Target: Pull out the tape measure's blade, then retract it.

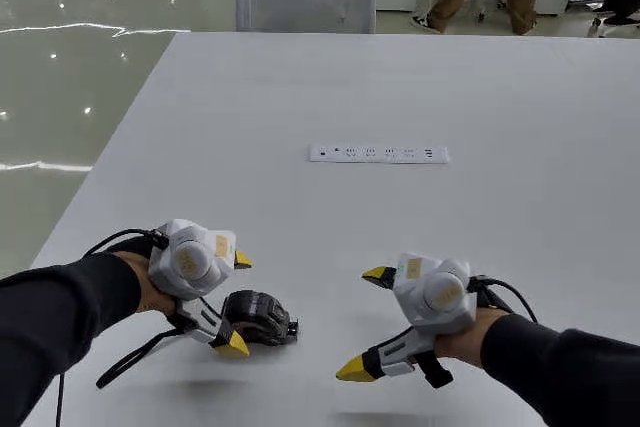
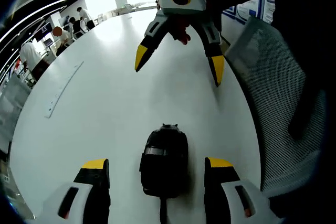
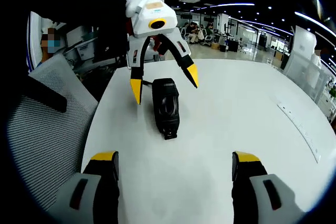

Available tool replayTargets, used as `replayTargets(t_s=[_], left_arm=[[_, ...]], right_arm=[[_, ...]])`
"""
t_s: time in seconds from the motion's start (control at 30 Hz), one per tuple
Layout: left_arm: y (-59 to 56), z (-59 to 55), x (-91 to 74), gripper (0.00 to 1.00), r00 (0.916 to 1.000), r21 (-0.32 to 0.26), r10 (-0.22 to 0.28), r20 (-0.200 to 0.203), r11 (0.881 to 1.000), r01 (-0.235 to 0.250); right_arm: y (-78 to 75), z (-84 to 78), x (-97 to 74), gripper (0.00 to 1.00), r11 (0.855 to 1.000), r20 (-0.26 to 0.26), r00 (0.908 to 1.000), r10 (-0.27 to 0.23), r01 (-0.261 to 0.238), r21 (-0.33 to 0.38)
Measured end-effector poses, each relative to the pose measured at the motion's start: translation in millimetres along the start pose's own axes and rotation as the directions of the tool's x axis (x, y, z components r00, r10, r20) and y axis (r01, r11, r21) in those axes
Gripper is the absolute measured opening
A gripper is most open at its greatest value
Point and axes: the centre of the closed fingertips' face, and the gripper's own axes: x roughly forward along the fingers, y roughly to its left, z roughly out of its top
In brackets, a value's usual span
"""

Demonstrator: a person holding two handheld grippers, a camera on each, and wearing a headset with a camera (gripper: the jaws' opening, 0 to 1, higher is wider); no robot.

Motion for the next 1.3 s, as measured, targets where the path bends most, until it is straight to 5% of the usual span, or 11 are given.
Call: replayTargets(t_s=[0.2,0.23,0.27,0.3,0.37,0.9,1.3], left_arm=[[-7.9,7.1,11.1,0.60,0.9983,0.050,-0.052,-0.024,0.997,0.053],[-8.6,6.1,12.5,0.55,0.9980,0.064,-0.055,-0.033,0.996,0.057],[-12.7,-2.5,13.4,0.44,0.9930,0.087,-0.079,-0.089,0.992,0.086],[-17.6,-5.1,17.3,0.33,0.9923,0.070,-0.086,-0.090,0.993,0.092],[-10.8,-3.1,17.0,0.32,0.9946,0.068,-0.060,-0.084,0.995,0.066],[-11.8,-3.2,17.9,0.31,0.9929,0.068,-0.067,-0.099,0.995,0.074],[-11.4,-3.6,17.5,0.32,0.9915,0.059,-0.082,-0.101,0.994,0.088]], right_arm=[[-0.5,10.0,25.5,0.79,0.998,-0.038,0.9982,0.046,-0.047,-0.029],[0.2,10.9,28.3,0.78,0.998,-0.043,0.9977,0.052,-0.054,-0.033],[1.4,12.4,32.8,0.77,0.997,-0.048,0.9969,0.062,-0.064,-0.036],[2.0,12.7,35.3,0.75,0.997,-0.052,0.9965,0.066,-0.068,-0.038],[3.1,14.1,40.3,0.72,0.997,-0.062,0.9955,0.072,-0.074,-0.037],[5.4,6.1,58.5,0.32,0.994,-0.119,0.9889,0.089,-0.095,-0.050],[6.5,6.4,66.1,0.20,0.993,-0.117,0.9878,0.102,-0.108,-0.045]])
